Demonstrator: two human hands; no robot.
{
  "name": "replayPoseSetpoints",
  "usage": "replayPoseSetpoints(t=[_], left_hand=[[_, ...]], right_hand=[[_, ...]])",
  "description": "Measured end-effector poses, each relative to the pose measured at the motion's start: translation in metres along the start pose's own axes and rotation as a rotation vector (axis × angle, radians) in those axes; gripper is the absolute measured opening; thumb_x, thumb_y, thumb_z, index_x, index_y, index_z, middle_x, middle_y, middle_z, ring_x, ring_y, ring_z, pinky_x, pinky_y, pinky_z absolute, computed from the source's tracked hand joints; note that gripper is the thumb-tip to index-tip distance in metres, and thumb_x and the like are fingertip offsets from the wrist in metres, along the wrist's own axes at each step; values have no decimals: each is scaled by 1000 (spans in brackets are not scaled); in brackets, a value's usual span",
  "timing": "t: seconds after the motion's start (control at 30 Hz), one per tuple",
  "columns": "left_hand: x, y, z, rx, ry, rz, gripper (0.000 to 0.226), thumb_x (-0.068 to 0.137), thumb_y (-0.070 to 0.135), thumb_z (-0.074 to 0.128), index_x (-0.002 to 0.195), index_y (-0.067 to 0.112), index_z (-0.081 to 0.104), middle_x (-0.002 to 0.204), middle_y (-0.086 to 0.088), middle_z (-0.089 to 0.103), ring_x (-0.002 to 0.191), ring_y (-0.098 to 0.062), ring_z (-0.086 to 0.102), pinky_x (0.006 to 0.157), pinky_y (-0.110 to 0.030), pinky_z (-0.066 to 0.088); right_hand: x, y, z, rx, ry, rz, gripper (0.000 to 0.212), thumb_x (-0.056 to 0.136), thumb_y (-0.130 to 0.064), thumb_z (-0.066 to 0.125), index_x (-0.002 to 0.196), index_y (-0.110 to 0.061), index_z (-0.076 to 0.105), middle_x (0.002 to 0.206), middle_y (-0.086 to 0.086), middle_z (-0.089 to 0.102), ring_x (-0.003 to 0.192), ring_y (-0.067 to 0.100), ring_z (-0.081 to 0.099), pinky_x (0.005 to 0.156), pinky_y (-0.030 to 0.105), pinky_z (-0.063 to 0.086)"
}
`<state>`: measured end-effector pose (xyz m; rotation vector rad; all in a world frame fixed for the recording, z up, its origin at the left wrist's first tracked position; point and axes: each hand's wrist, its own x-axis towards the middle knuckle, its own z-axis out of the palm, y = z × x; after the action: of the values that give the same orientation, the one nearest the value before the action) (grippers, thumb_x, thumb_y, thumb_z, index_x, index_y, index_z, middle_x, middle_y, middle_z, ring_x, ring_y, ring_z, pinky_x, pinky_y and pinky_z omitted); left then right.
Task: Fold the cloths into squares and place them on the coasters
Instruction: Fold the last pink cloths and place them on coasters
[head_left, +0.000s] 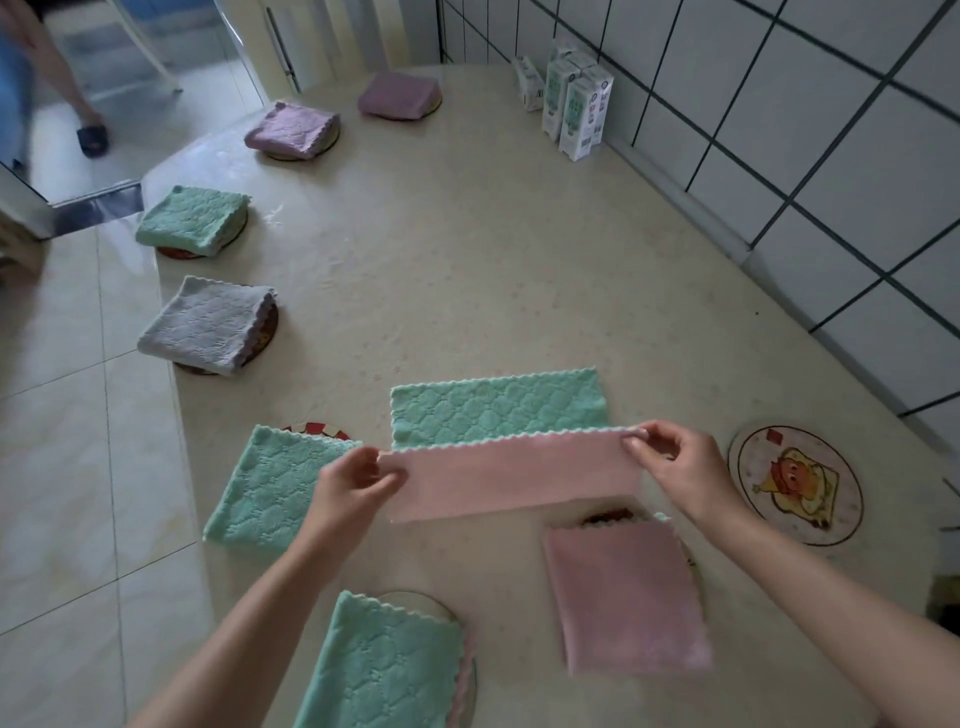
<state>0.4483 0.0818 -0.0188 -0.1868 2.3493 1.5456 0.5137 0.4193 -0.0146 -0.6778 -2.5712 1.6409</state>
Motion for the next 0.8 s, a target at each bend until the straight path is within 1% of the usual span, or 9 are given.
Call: replayPoseSetpoints(t=[0.07,0.13,0.23,0.3,0.43,0.6,0.7,0.73,0.8], left_hand=[[21,4,6,-73,58,-67,7,84,2,66,90,7,67,74,-4,65,64,-10,55,58,-21,45],[41,6,12,-155,90,-128,8,86,6,65,93,6,68,81,-10,68,69,-16,57,63,-29,48],[69,2,19,-203,115,-170,7,86,10,66,92,8,69,85,-13,70,72,-20,57,66,-35,47],[82,-1,23,-187,127,-184,4,87,12,65,89,11,69,83,-11,69,69,-19,54,64,-33,44],[99,-10,27,-166,152,-213,2,88,13,64,87,12,66,79,-8,66,64,-18,51,56,-28,41],[106,-17,31,-105,198,-193,5,87,15,65,88,11,66,76,-6,65,61,-15,51,59,-29,42],[112,-18,33,-106,232,-237,7,85,20,68,82,15,64,70,-2,61,58,-16,48,60,-28,41],[114,-18,33,-108,235,-245,8,85,21,68,82,15,64,69,-2,60,57,-16,48,61,-28,41],[117,-18,32,-97,231,-256,10,85,23,68,85,14,64,72,-3,61,59,-17,49,63,-30,42]], right_hand=[[24,4,10,75,35,48,21,88,-7,62,76,-24,66,76,-4,66,73,8,59,75,25,49],[46,11,20,111,59,105,21,89,-8,60,75,-23,66,75,-4,65,72,11,57,74,33,49],[73,17,34,111,89,162,20,89,-11,61,72,-21,64,69,-5,62,64,10,52,63,26,44],[85,20,40,95,100,172,20,88,-11,62,70,-20,64,66,-5,61,59,9,51,58,24,41],[101,25,43,10,109,183,17,88,-16,63,72,-20,61,65,-4,61,52,12,52,53,24,43],[109,25,43,-121,91,187,10,89,-24,61,81,-20,62,55,0,59,46,15,55,52,28,44],[113,22,45,-156,103,207,10,89,-27,61,83,-19,62,53,0,58,40,8,52,48,25,41],[114,22,45,-169,109,213,10,89,-28,61,84,-19,63,54,0,59,42,9,54,49,25,42],[116,20,46,-210,115,212,13,89,-30,61,86,-17,64,61,2,61,57,19,58,57,27,43]])
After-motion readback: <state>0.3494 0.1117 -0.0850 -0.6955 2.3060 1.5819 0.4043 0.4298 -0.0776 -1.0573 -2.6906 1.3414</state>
